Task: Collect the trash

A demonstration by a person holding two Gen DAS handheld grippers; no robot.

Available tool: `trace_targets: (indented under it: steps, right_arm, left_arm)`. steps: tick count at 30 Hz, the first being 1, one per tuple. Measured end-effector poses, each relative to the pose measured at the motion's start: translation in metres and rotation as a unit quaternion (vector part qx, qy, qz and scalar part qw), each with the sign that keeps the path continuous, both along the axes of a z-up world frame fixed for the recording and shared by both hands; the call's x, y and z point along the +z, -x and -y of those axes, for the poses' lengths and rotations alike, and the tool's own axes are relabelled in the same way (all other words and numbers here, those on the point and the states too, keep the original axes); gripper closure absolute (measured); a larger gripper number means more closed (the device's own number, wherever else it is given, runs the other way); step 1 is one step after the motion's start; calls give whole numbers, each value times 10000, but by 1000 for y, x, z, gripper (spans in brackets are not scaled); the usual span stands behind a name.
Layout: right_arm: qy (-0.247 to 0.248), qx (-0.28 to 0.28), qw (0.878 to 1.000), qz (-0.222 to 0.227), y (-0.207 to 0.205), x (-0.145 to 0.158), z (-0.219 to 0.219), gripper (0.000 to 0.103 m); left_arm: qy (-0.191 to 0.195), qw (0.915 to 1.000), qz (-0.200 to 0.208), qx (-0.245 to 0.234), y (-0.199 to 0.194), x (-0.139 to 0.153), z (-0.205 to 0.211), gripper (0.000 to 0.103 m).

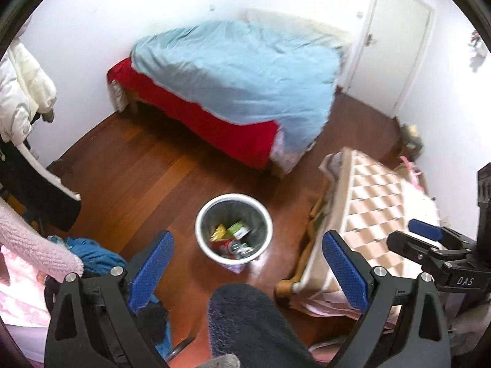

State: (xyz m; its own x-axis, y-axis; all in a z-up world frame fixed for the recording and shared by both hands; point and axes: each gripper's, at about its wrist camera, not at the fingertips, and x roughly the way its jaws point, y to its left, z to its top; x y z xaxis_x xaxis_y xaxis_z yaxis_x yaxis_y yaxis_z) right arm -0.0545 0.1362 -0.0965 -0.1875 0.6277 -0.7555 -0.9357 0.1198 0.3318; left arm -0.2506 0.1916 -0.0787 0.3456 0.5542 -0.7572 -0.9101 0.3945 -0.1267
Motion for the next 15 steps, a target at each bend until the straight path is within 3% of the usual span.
trace_targets:
  steps: [5, 15]
  right_arm:
    - [-271, 53, 9996, -84, -1, 33, 28, 0]
    - [-595, 269, 9976, -214, 6, 78, 68, 0]
  left_arm:
    - [-171, 9991, 300, -263, 1, 30, 23, 4]
    - [-251, 9953, 732, -582, 7, 55, 49, 4]
